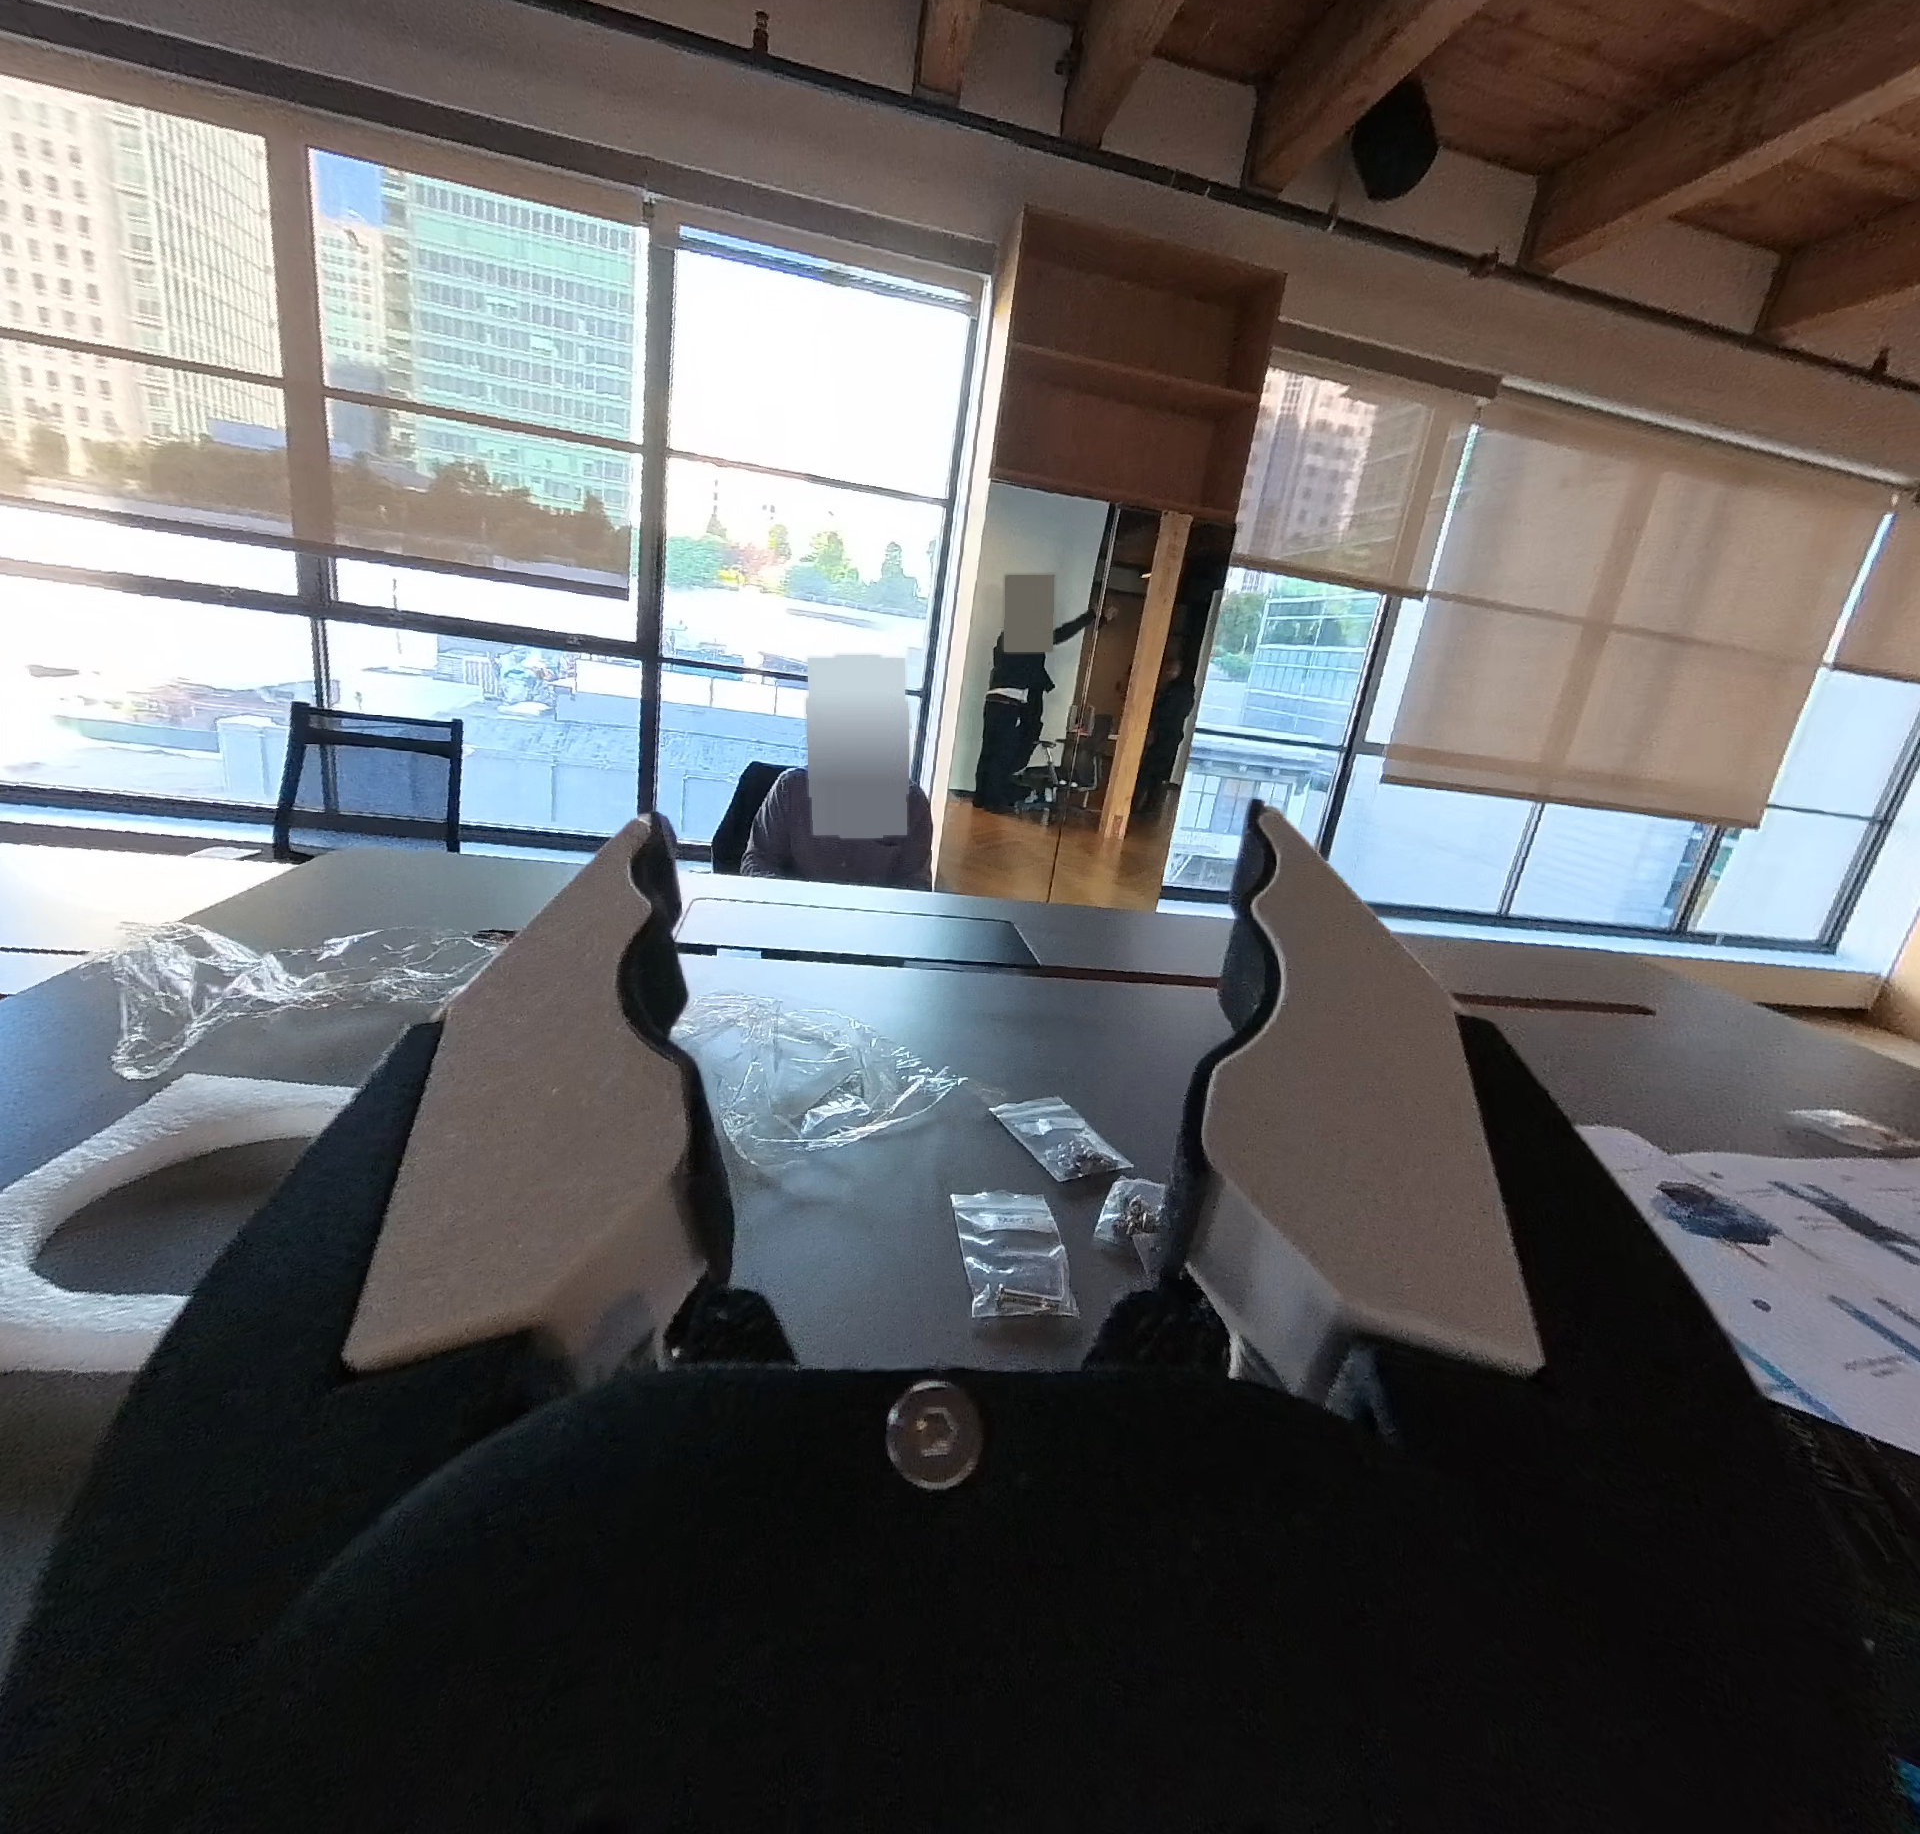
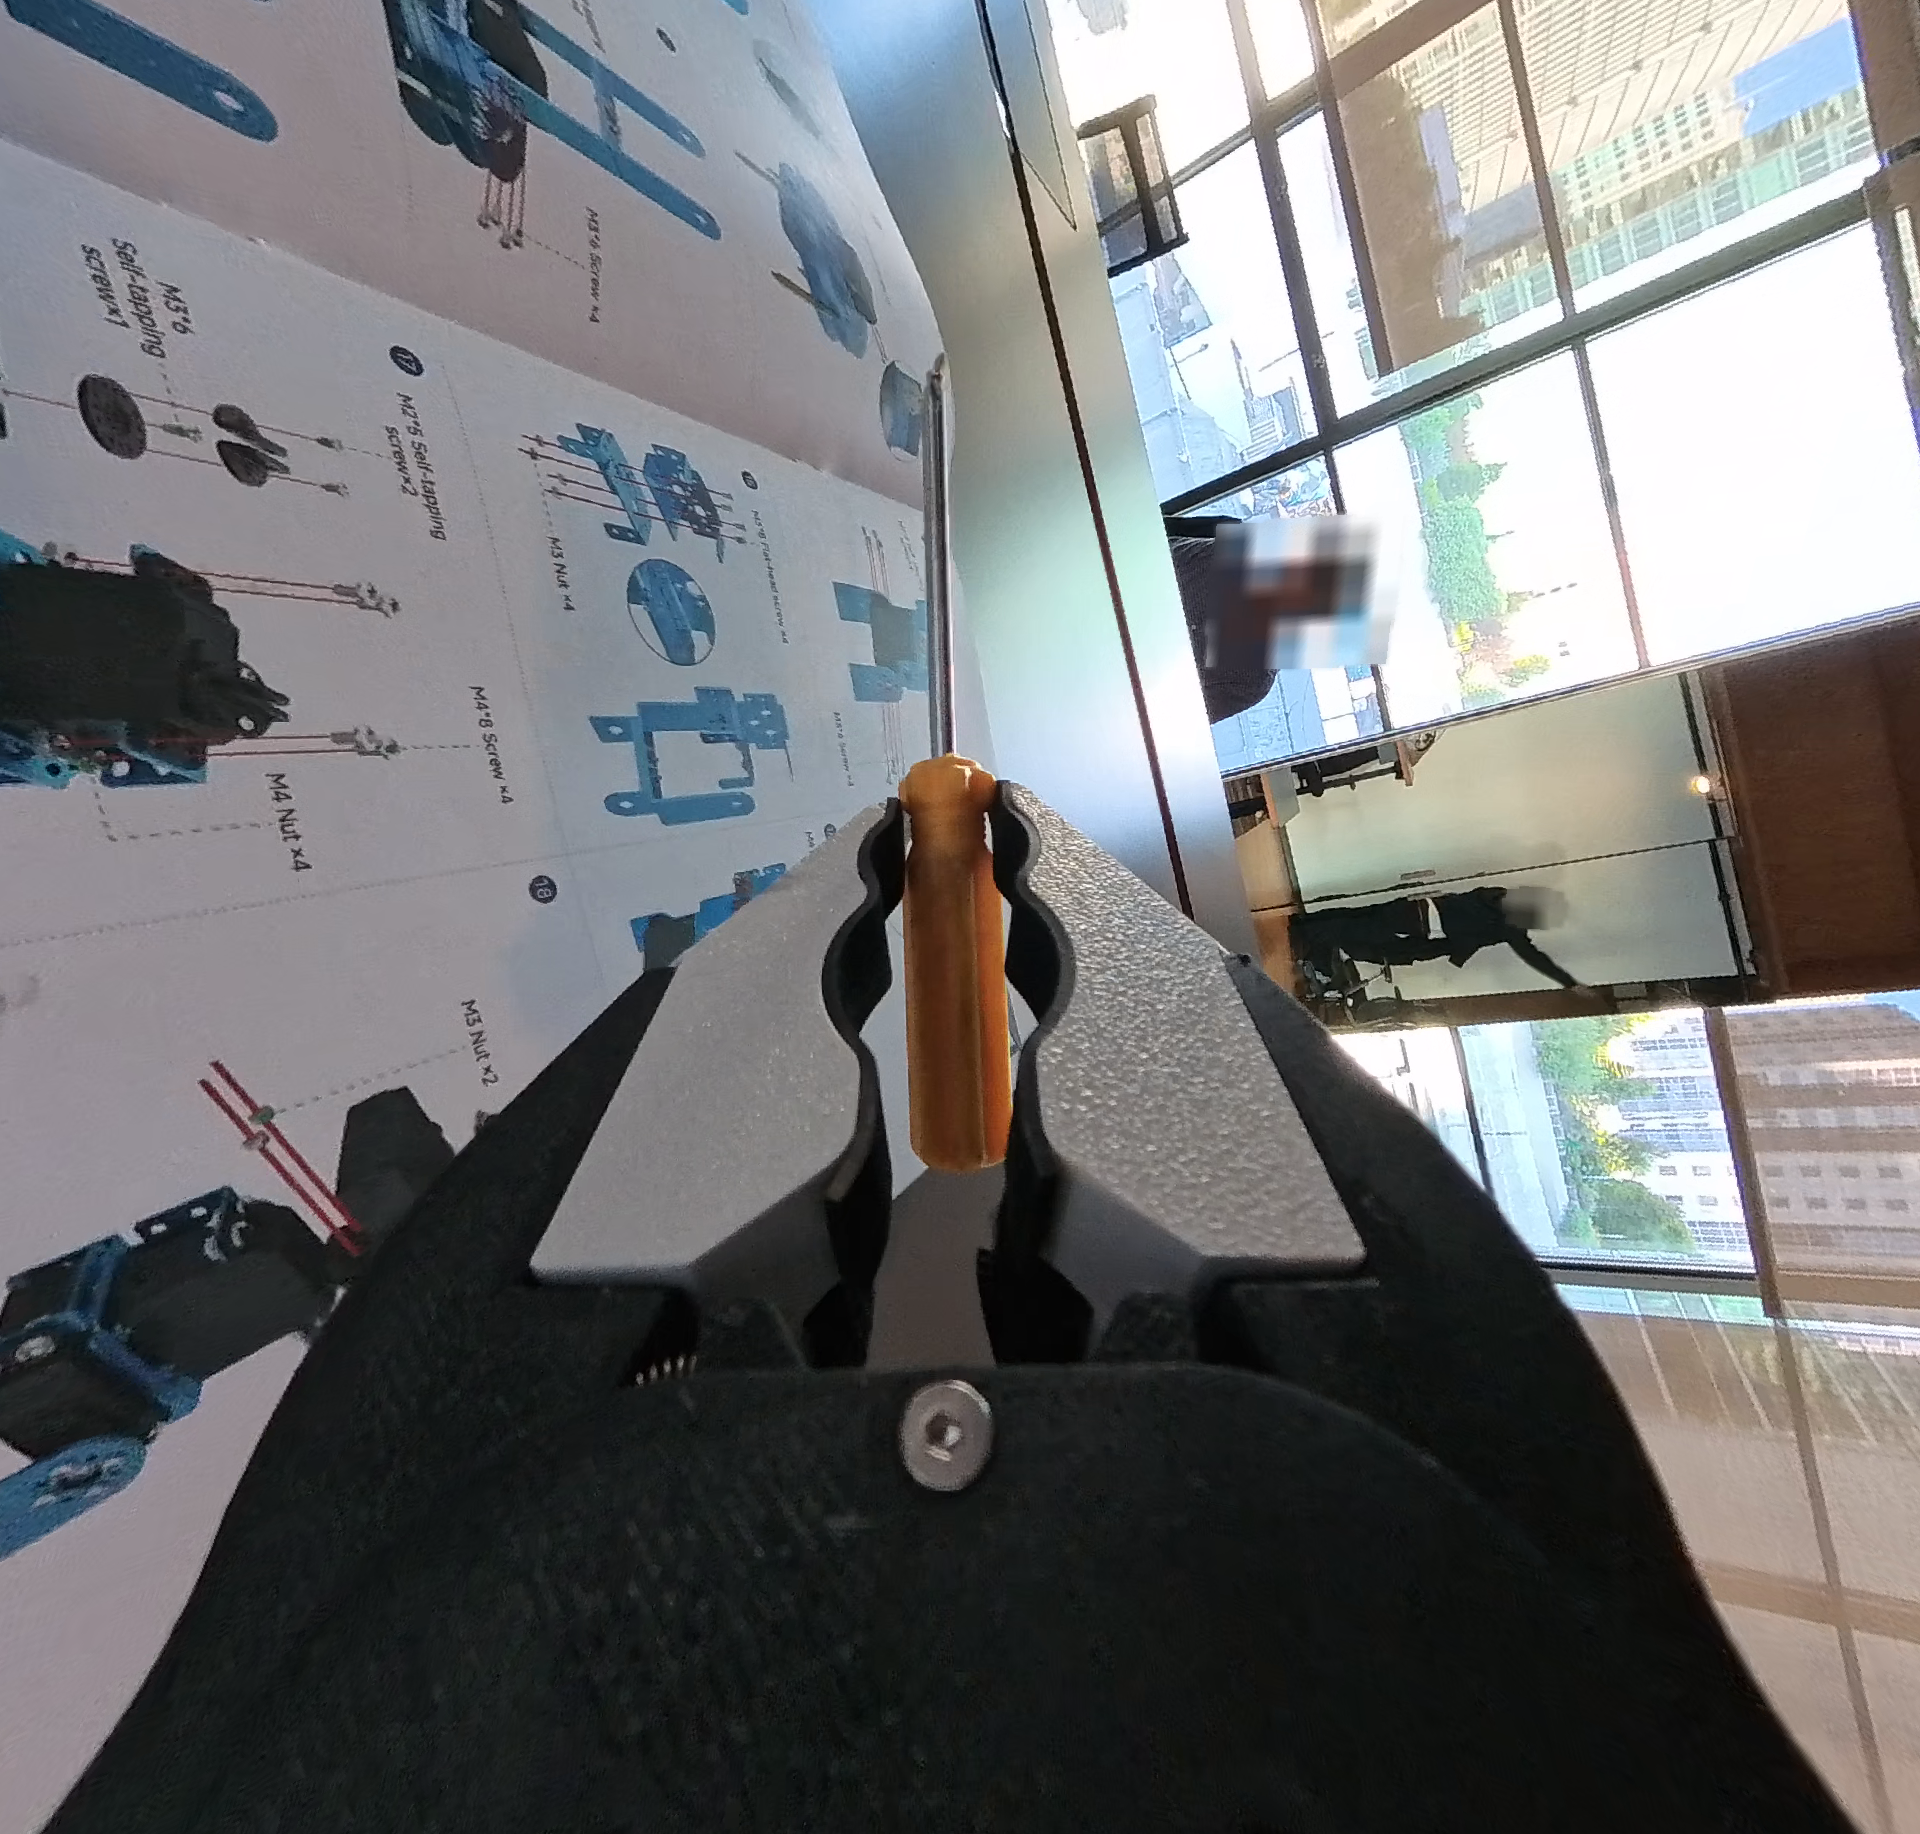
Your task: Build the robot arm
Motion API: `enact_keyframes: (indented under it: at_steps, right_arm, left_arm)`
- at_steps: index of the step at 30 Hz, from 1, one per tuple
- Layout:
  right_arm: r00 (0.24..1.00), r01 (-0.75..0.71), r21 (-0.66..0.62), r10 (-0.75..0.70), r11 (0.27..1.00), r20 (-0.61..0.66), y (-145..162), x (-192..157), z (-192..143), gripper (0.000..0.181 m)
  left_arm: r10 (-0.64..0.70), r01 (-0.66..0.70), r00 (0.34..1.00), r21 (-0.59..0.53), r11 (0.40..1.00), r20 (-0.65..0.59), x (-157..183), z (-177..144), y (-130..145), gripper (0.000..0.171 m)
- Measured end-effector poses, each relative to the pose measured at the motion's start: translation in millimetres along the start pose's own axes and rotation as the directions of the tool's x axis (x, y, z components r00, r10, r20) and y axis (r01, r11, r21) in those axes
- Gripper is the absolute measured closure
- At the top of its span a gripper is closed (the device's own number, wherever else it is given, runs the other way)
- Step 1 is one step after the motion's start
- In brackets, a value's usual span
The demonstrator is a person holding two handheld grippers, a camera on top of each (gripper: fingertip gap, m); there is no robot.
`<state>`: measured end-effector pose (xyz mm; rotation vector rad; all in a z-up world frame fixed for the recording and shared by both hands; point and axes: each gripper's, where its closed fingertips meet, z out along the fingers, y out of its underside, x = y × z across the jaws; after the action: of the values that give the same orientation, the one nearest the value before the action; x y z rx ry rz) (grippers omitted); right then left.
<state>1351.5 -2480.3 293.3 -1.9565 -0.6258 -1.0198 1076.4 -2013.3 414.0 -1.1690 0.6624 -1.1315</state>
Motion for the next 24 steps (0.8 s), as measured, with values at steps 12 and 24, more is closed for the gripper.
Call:
enact_keyframes:
  at_steps: [12, 24]
  right_arm:
    - [0.999, 0.038, 0.005, -0.038, 0.999, -0.006, -5, -4, -2, 0.166]
    - [0.999, 0.033, 0.009, -0.033, 0.999, 0.002, -6, -6, -1, 0.166]
  left_arm:
    - [0.003, -0.003, 1.0, -0.041, 0.999, -0.01, 2, 4, 10, 0.066]
    - [0.038, -0.04, 0.999, -0.086, 0.996, -0.016, 6, 7, 18, 0.066]
